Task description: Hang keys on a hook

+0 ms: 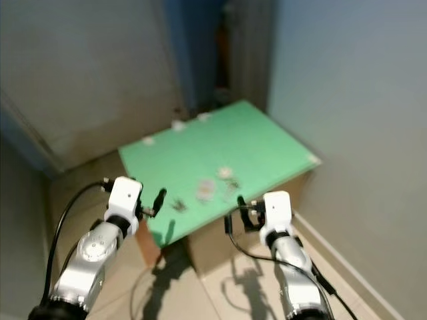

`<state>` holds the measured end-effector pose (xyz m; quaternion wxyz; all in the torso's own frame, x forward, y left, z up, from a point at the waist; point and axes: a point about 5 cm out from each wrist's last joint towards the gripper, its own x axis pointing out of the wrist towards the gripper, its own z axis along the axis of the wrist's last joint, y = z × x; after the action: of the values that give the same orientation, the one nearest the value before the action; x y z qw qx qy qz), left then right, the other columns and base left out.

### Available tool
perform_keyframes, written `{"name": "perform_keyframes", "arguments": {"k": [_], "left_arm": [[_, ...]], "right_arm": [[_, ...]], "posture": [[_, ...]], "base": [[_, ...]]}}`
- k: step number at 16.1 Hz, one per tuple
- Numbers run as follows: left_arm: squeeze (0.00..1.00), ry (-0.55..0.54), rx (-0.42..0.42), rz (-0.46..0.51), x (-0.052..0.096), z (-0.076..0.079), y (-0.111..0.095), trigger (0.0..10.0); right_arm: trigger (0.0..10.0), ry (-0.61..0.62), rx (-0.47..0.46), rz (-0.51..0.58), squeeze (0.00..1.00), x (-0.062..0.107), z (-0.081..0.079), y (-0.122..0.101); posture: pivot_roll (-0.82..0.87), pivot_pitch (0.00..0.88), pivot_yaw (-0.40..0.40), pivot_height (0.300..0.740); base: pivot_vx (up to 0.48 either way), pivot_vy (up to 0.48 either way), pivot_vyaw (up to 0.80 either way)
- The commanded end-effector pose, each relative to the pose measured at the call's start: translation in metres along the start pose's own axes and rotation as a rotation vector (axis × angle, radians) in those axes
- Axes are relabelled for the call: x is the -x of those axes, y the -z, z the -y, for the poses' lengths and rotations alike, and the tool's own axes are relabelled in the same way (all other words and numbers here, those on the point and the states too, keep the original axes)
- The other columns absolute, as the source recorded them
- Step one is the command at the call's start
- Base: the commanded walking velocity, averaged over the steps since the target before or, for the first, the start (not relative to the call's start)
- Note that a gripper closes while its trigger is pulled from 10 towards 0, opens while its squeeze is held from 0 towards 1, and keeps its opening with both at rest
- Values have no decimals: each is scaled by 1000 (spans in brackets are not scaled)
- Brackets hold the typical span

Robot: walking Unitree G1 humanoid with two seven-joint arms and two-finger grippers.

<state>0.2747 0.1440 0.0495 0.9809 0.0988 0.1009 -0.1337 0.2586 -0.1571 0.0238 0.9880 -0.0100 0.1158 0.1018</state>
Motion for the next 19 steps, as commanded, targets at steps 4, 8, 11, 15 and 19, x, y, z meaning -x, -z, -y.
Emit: {"name": "perform_keyframes", "arguments": {"k": [4,8,11,15,19], "left_arm": [[0,5,4,-53,1,-2,11,10000],[0,167,-9,-120,-12,20,22,10000],[0,227,-21,-185,-17,36,36,10000],[0,262,11,-205,-21,52,41,10000],[0,245,34,-207,-21,48,45,10000]], "right_arm": [[10000,-17,-5,-1,0,3,-8,2],[10000,-28,3,-17,0,10,-9,5],[10000,-24,22,-19,0,22,0,4],[10000,19,66,-62,0,67,30,0],[10000,106,95,-155,0,135,48,2]], "posture": [[-222,37,120,740],[-241,67,105,740],[-278,103,97,740],[-380,241,63,740],[-498,352,67,740]], "base": [[465,0,0],[0,0,0],[0,0,0],[0,0,0],[0,0,0]]}}
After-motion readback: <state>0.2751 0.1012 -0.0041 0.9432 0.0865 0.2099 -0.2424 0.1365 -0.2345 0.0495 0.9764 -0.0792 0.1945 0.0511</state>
